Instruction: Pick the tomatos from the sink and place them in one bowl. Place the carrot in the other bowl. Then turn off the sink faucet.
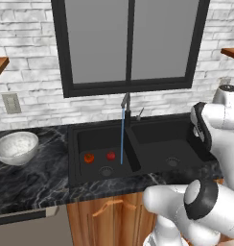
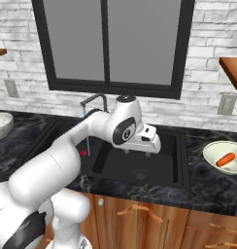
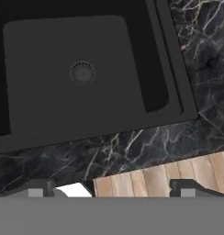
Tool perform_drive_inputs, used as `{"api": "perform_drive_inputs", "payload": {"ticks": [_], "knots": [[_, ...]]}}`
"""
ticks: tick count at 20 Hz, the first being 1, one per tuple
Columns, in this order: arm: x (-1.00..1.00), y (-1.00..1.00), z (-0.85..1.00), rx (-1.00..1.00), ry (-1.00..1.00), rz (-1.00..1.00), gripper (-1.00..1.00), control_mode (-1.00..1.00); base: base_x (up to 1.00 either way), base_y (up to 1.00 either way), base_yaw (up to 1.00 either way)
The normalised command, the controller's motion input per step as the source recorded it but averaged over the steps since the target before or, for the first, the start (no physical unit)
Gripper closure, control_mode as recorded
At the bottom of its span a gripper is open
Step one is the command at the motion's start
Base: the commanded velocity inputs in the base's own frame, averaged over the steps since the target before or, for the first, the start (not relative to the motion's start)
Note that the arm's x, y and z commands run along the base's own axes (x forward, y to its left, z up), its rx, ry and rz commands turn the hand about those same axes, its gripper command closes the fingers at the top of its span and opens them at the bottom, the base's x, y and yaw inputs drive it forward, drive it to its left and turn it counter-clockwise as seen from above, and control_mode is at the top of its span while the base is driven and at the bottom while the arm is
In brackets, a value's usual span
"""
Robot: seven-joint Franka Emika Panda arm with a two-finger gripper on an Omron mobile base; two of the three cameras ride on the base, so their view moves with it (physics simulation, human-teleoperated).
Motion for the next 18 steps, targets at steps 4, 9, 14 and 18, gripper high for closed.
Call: {"api": "perform_drive_inputs", "payload": {"ticks": [4,9,14,18], "knots": [[0.00,0.91,0.00,0.06,0.01,0.41,-1.00,-1.00,0.00,0.00,0.00],[0.00,0.95,0.00,0.07,0.05,0.36,-1.00,-1.00,0.00,0.00,0.00],[0.01,0.87,0.00,0.10,0.06,0.27,-1.00,-1.00,0.00,0.00,0.00],[0.12,0.76,0.00,0.10,0.05,0.22,-1.00,-1.00,0.00,0.00,0.00]]}}
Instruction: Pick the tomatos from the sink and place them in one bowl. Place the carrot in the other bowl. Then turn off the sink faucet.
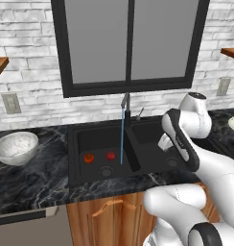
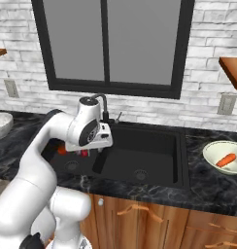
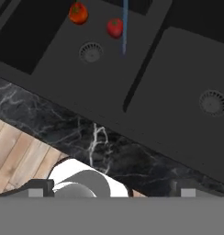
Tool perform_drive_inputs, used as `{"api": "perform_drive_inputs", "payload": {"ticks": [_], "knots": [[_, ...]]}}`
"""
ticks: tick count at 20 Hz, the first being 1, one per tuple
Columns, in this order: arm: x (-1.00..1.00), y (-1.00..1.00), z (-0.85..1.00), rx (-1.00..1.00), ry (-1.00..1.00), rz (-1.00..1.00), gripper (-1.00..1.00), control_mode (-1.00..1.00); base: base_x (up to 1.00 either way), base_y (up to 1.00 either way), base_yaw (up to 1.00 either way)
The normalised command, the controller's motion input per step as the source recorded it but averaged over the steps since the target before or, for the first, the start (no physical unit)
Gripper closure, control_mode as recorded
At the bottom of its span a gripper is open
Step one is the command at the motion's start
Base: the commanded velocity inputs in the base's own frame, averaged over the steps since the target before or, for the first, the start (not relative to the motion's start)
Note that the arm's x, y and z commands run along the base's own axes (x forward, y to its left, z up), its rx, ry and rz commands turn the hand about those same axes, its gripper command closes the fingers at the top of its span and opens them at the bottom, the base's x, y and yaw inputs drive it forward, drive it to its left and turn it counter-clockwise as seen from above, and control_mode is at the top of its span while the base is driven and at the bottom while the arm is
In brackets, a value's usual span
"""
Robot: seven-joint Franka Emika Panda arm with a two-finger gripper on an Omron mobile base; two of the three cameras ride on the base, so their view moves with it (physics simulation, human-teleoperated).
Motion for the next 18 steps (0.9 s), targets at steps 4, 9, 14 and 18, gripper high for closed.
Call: {"api": "perform_drive_inputs", "payload": {"ticks": [4,9,14,18], "knots": [[0.11,0.80,0.00,0.07,0.04,0.22,-1.00,-1.00,0.00,0.00,0.00],[0.20,0.81,0.00,0.03,0.07,0.15,-1.00,-1.00,0.00,0.00,0.00],[0.28,0.59,0.00,0.00,0.04,0.02,-1.00,-1.00,0.00,0.00,0.00],[0.26,0.44,0.00,0.00,0.02,0.00,-1.00,-1.00,0.00,0.00,0.00]]}}
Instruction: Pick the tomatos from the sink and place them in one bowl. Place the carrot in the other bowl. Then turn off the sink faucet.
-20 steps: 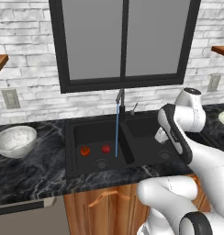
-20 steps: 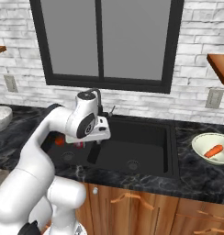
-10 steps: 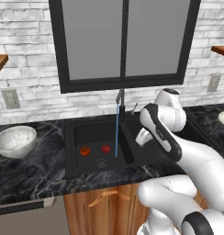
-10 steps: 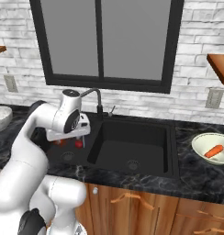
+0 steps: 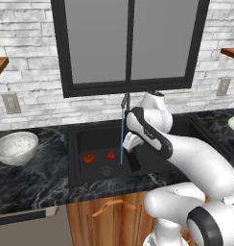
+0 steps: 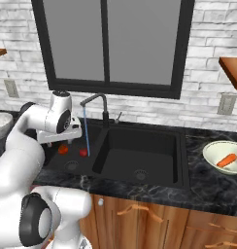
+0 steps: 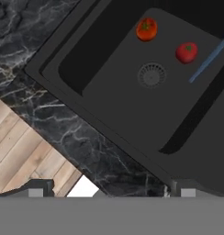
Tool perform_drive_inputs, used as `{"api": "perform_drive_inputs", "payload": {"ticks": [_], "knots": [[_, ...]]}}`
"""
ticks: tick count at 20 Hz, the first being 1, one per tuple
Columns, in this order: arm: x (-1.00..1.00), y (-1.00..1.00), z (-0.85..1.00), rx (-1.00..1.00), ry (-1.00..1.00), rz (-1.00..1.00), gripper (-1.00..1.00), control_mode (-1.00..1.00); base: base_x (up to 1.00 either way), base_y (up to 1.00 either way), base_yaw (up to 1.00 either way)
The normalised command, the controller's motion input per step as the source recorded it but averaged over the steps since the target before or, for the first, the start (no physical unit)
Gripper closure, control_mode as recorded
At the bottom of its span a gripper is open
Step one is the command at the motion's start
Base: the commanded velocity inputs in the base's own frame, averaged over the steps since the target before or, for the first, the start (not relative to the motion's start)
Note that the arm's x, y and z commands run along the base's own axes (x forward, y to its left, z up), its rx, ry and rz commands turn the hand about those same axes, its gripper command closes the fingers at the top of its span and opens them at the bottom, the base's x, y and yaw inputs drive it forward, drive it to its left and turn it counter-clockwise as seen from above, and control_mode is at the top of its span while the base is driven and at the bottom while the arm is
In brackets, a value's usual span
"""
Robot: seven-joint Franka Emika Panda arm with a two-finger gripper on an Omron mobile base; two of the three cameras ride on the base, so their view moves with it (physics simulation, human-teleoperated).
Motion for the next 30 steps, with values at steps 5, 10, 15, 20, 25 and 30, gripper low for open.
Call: {"api": "perform_drive_inputs", "payload": {"ticks": [5,10,15,20,25,30], "knots": [[0.18,0.24,-0.03,-0.02,0.00,-0.02,-1.00,-1.00,0.00,0.00,0.00],[0.14,0.07,-0.21,-0.05,-0.02,-0.05,-1.00,-1.00,0.00,0.00,0.00],[0.26,0.07,-0.25,-0.03,-0.13,-0.22,-1.00,-1.00,0.00,0.00,0.00],[0.24,0.12,-0.25,0.00,-0.08,-0.24,-1.00,-1.00,0.00,0.00,0.00],[0.17,0.08,-0.14,0.00,0.00,-0.22,-1.00,-1.00,0.00,0.00,0.00],[0.22,0.00,-0.15,0.00,0.00,-0.14,-1.00,-1.00,0.00,0.00,0.00]]}}
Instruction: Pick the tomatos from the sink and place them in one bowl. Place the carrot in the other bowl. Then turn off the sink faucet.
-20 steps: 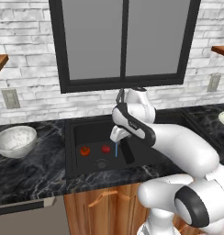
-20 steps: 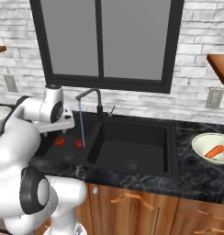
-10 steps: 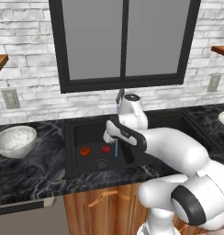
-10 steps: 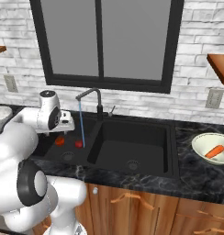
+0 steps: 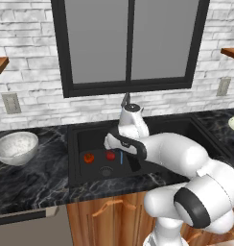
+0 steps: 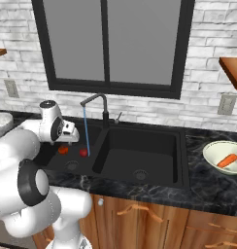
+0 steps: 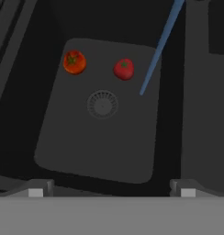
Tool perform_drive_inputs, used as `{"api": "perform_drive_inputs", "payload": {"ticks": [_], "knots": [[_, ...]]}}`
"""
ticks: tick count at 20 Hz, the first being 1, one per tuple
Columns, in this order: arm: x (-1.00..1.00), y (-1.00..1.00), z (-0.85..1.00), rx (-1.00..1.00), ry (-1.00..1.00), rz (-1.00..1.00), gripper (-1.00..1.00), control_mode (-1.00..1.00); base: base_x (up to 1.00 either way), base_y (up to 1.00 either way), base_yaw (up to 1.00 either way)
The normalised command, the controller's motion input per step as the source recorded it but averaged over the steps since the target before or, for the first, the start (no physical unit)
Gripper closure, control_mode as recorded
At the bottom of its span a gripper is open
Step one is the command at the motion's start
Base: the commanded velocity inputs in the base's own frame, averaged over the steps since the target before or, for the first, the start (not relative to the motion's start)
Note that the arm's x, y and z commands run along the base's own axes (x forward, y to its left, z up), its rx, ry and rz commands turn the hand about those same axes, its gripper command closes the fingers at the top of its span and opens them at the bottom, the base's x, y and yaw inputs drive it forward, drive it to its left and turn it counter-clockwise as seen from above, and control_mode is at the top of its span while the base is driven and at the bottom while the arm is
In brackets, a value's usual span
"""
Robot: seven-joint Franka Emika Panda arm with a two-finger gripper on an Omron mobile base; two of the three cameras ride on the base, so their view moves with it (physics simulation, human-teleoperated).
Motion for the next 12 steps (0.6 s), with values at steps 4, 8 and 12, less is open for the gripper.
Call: {"api": "perform_drive_inputs", "payload": {"ticks": [4,8,12], "knots": [[0.31,0.00,-0.27,0.00,0.00,-0.09,-1.00,-1.00,0.00,0.00,0.00],[0.35,0.00,-0.26,0.00,0.01,-0.04,-1.00,-1.00,0.00,0.00,0.00],[0.36,0.03,-0.20,0.00,0.03,-0.03,-1.00,-1.00,0.00,0.00,0.00]]}}
